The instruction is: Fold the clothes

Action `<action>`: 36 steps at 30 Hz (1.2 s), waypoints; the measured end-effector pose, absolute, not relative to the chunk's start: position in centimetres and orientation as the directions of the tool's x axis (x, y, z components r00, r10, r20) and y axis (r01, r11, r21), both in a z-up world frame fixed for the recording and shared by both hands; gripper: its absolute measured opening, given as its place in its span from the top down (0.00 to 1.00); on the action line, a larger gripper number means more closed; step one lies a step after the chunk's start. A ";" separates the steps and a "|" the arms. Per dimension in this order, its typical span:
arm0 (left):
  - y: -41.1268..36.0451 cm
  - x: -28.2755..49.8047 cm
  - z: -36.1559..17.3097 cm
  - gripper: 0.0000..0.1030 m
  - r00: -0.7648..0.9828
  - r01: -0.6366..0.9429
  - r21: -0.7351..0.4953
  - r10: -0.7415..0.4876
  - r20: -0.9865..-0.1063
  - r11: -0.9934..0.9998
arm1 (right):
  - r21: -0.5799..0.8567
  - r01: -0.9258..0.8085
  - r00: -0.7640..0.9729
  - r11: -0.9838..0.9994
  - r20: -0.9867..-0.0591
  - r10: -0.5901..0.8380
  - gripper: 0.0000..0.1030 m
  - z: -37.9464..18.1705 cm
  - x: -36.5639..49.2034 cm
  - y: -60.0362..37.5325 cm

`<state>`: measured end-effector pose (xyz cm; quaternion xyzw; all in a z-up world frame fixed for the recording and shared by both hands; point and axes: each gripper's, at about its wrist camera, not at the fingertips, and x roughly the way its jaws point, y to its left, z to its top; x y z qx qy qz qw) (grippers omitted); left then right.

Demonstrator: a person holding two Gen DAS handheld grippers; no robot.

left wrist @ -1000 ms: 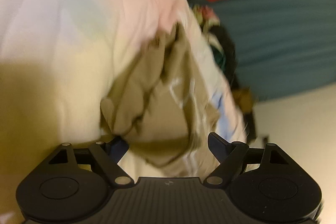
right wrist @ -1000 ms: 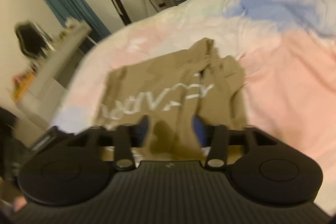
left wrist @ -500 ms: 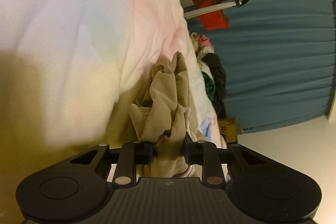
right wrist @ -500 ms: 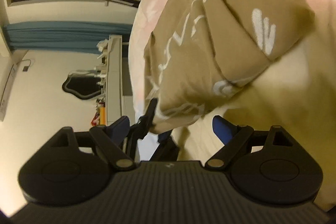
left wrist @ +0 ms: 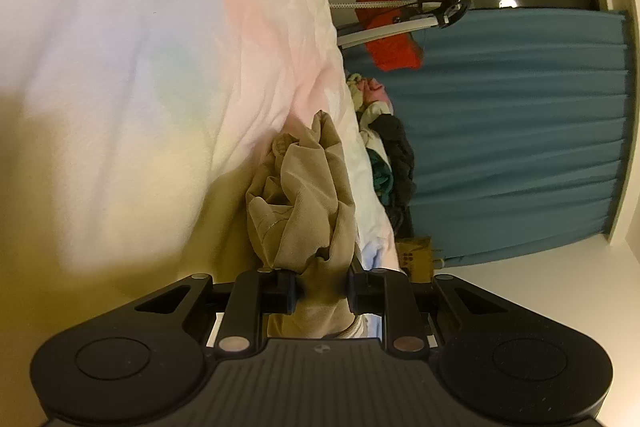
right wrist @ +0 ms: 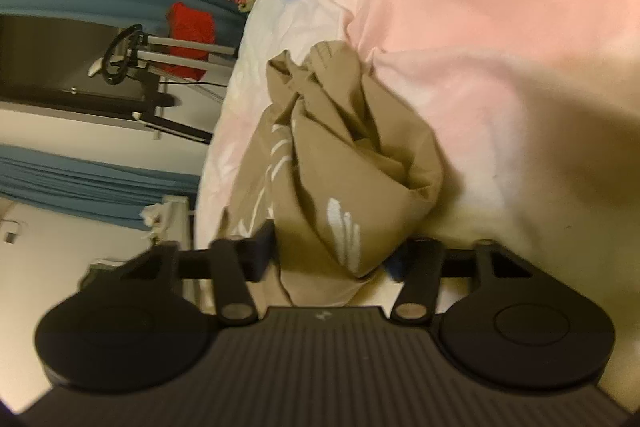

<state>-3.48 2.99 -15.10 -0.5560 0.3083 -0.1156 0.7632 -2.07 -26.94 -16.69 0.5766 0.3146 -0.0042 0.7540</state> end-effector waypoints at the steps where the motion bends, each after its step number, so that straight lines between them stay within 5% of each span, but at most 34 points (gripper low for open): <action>1: 3.0 -3.5 -14.9 0.77 0.778 -0.166 -0.920 -0.525 -0.344 0.355 | 0.863 0.368 0.804 0.347 -0.482 0.347 0.63 -16.5 -2.2 -27.1; 10: 1.2 -3.3 -9.4 0.77 0.697 -0.140 -0.944 -0.647 -0.309 0.300 | 0.874 0.310 0.862 0.375 -0.424 0.277 0.74 -10.1 -5.1 -30.7; 20: -14.7 10.5 -1.9 0.76 0.441 -0.098 -0.861 -0.754 -0.487 0.498 | 0.861 0.399 0.888 0.315 -0.448 0.100 0.74 -4.5 -1.7 -42.8; 29: -32.1 25.0 1.5 0.77 0.426 0.182 -0.865 -0.831 -0.359 0.467 | 0.813 0.399 0.917 0.424 -0.348 -0.196 0.74 0.6 8.7 -54.8; 32: -35.6 27.3 0.3 0.76 0.428 0.272 -0.834 -0.837 -0.341 0.479 | 0.784 0.410 0.911 0.466 -0.329 -0.247 0.74 -0.6 10.7 -56.9; 36: -37.7 27.5 -3.8 0.77 0.364 0.331 -0.745 -0.807 -0.465 0.579 | 0.742 0.472 0.882 0.476 -0.392 -0.263 0.74 -6.1 11.4 -57.7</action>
